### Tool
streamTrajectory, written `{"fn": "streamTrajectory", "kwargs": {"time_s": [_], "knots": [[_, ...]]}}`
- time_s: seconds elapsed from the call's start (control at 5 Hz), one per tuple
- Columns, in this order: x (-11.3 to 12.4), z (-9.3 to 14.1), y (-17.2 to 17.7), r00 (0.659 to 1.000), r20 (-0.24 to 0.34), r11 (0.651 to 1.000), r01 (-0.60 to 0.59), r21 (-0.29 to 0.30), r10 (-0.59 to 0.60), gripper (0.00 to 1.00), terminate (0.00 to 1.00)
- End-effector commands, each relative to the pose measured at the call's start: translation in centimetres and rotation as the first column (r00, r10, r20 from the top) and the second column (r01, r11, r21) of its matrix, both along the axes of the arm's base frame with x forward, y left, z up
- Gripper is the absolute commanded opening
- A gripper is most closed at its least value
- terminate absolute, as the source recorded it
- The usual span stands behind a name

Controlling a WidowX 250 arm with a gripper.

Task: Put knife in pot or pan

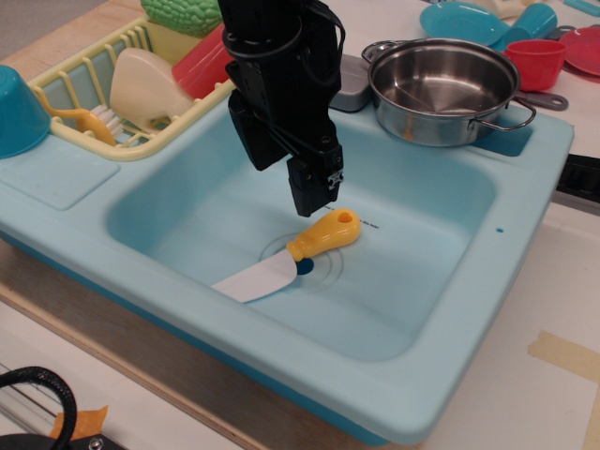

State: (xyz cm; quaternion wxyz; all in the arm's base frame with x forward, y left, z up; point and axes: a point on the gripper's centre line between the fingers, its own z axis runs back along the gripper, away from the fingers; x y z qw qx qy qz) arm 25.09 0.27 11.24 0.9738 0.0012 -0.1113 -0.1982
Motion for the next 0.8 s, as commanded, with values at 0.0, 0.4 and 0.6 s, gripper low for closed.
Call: {"fn": "streamTrajectory", "kwargs": {"time_s": [0.0, 0.4, 0.6], "knots": [[0.0, 0.0, 0.0, 1.000, 0.000, 1.000, 0.000, 0.000, 0.000, 1.00, 0.00], [1.0, -1.3, -1.2, 0.997, -0.069, 1.000, 0.021, 0.003, -0.021, 1.00, 0.00], [1.5, -2.3, -1.8, 0.996, -0.072, 0.999, 0.049, -0.001, -0.049, 1.00, 0.00]]}}
